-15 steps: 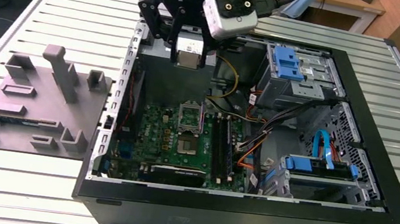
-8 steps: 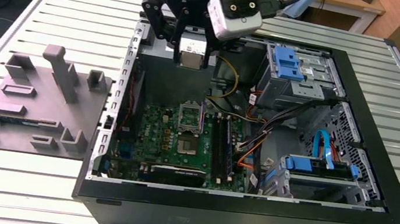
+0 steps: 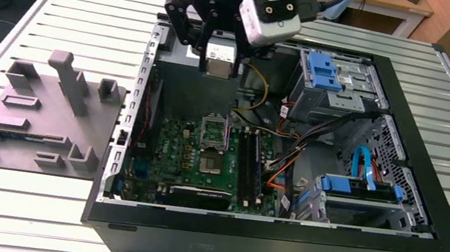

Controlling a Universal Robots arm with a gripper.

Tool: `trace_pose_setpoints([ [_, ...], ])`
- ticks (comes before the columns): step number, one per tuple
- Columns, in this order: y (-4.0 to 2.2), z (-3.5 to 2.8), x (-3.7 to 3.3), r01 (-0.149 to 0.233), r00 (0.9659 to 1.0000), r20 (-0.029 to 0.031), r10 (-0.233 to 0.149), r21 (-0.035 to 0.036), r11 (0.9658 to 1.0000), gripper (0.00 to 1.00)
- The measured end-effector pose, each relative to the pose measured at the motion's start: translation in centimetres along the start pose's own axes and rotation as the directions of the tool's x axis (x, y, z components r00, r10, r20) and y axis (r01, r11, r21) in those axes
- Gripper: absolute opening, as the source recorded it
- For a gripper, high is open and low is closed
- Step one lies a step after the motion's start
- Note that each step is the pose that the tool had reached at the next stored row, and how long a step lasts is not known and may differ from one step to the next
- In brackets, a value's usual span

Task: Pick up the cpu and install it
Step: 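Pick up the cpu and move it towards the insertion slot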

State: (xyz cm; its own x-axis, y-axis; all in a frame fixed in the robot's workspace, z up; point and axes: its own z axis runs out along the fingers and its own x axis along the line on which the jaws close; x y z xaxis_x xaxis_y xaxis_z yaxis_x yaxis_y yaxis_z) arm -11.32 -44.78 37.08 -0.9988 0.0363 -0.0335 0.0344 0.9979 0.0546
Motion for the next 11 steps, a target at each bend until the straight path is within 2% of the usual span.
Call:
trace_pose_setpoints([
  [11, 0.0, 0.15, -0.33, 0.0, 1.0, -0.0001, 0.0, 0.0002, 1.0, 0.48],
])
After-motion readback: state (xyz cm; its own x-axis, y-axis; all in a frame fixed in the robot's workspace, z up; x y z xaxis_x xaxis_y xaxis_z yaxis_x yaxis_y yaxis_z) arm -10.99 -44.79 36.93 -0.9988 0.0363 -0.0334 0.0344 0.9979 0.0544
